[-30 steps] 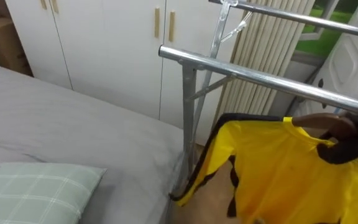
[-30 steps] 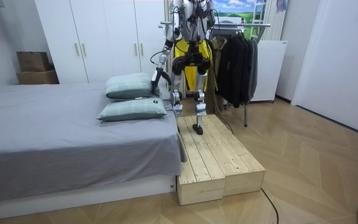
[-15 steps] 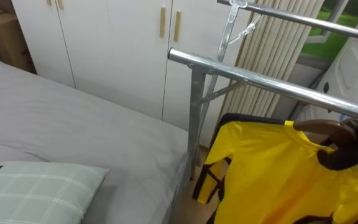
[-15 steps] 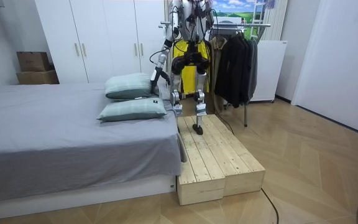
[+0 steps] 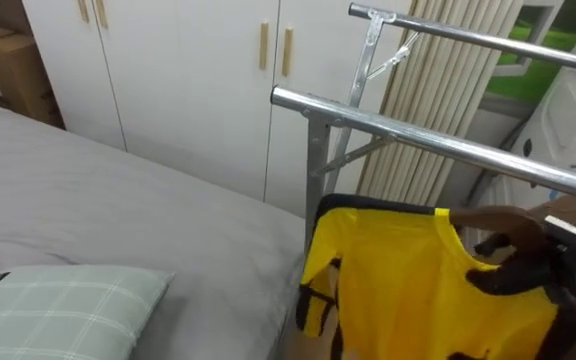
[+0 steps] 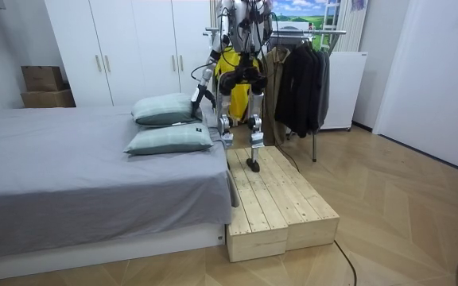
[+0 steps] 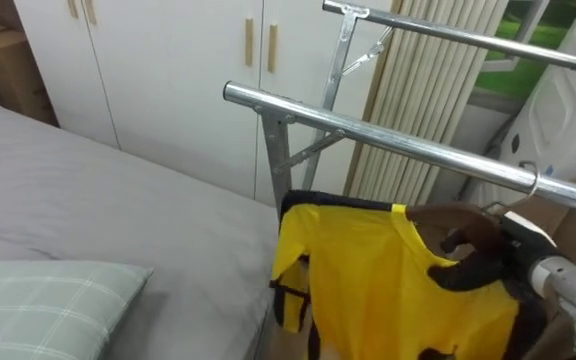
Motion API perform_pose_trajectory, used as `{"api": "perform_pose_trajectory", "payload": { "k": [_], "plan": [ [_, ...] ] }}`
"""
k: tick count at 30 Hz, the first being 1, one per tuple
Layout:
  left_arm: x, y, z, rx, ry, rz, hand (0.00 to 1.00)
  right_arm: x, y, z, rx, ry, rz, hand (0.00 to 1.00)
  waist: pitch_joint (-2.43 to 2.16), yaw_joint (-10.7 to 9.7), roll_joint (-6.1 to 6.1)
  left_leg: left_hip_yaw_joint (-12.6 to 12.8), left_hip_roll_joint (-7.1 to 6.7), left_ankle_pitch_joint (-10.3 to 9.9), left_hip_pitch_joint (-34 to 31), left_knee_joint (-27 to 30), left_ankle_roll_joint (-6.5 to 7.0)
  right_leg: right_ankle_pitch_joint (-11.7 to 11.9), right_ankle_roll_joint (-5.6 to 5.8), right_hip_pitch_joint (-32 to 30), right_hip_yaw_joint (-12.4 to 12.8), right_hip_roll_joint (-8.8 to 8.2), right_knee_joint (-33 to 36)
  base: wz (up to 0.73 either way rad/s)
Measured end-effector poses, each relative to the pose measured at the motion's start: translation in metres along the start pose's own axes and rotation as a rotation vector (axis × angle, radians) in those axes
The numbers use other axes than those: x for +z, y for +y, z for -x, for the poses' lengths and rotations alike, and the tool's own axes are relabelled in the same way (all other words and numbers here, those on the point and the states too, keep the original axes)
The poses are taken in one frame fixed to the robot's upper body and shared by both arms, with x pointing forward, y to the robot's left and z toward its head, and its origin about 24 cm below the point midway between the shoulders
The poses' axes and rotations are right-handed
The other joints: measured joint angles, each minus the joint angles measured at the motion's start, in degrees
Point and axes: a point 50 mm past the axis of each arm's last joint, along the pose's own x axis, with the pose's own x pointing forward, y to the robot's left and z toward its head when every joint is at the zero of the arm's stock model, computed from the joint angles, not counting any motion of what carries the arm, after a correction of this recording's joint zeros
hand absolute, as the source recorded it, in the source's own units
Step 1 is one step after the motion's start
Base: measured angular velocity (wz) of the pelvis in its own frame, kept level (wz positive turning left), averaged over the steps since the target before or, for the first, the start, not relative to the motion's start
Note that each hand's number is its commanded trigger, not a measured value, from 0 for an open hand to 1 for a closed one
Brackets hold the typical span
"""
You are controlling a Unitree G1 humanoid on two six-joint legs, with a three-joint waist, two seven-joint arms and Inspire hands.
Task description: Hang clothes
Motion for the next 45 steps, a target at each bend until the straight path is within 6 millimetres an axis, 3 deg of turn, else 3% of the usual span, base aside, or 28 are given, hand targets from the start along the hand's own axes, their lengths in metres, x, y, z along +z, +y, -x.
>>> {"api": "perform_pose_trajectory", "payload": {
  "k": [15, 27, 38, 45],
  "plan": [
    [0.019, -0.006, 0.001, 0.001, -0.085, -0.048, 0.00, -0.015, 0.003, 0.000, -0.031, 0.052, -0.059, 0.00, -0.26, 0.1, 0.55, 0.4, 0.06, -0.2, 0.1, -0.2, 0.16, 0.6, -0.01, 0.2, 0.0, 0.02, -0.8, -0.01],
    [0.022, -0.009, 0.001, -0.013, -0.094, -0.026, 0.00, -0.015, 0.006, -0.002, -0.051, 0.047, -0.071, 0.00, -0.20, 0.1, 0.91, 0.7, 0.07, -0.2, 0.6, -0.6, 0.15, 0.7, -0.01, 0.4, 0.2, 0.04, -0.9, -0.01],
    [0.019, -0.011, 0.002, -0.018, -0.085, -0.022, 0.00, -0.003, -0.001, -0.001, -0.113, 0.004, -0.028, 0.00, -0.37, -0.3, 0.93, 2.1, 0.24, -0.2, 1.6, -2.1, 0.12, 0.7, 0.00, 0.4, 2.1, 0.09, -1.4, -0.06],
    [0.016, -0.010, 0.001, -0.012, -0.074, -0.007, 0.00, 0.006, -0.004, 0.005, -0.135, -0.073, -0.011, 0.00, -0.89, -0.8, 0.17, 3.7, 0.63, -0.2, 2.0, -2.6, 0.11, 0.8, -0.03, 0.1, 3.2, 0.17, -1.6, -0.10]
  ]
}}
